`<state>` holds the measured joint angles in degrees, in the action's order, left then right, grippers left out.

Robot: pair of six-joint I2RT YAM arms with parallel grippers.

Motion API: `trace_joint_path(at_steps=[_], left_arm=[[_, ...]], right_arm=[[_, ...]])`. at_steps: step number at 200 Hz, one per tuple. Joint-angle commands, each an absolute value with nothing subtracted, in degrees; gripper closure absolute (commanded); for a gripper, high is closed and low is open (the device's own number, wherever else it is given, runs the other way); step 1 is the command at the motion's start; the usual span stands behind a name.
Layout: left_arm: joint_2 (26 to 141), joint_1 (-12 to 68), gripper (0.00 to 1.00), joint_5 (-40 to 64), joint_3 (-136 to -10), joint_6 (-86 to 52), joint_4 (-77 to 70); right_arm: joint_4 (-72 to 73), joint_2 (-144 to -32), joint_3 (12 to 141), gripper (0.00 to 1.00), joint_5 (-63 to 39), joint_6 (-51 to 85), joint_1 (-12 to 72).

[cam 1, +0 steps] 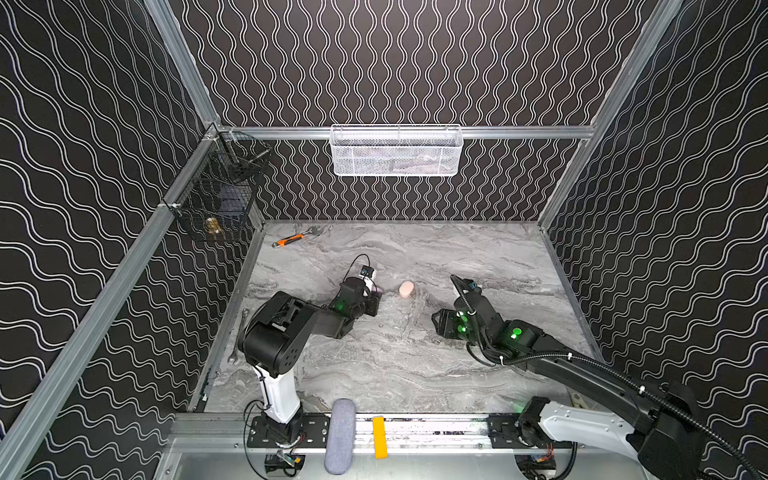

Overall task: Insert wireless bluetooth earbuds into charging case
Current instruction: Place the charging case at the center of the table.

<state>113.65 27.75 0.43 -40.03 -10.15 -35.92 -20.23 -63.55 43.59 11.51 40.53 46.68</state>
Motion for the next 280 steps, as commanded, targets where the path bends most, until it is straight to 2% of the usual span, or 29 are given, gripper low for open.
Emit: trace_joint_path(at_steps=[1, 35, 69, 126, 196, 238, 280], left_arm=[[113.99, 27.83, 0.61, 0.02, -40.14, -10.28, -37.11], [113.99, 27.87, 0.59, -0.01, -40.17, -10.46, -37.18], [113.72, 27.86, 0.50, -0.44, -39.98, -10.80, -37.17], [113.49, 27.89, 0.48, -0.18, -39.78, -10.73, -37.23], [105.55, 27.91, 0.31, 0.73, -38.02, -9.85, -39.12], [96.60, 27.86, 0.19, 2.55, -35.63, -6.68, -38.67], [90.74, 27.05, 0.16, 4.22, -35.51, -2.86, -35.81]], right_arm=[[-18.45, -63.21, 43.59, 0.41, 11.80, 41.43, 46.67], [-18.72, -62.97, 43.68, 0.41, 11.88, 41.45, 46.63], [-18.89, -62.84, 43.51, 0.41, 11.91, 41.60, 46.67], [-19.28, -62.49, 44.01, 0.41, 11.60, 41.57, 46.67], [-20.08, -62.40, 44.27, 0.40, 13.28, 40.37, 46.58], [-22.02, -62.53, 45.99, 0.26, 14.52, 37.79, 45.11], [-23.08, -63.52, 47.04, 0.00, 16.91, 35.35, 41.50]])
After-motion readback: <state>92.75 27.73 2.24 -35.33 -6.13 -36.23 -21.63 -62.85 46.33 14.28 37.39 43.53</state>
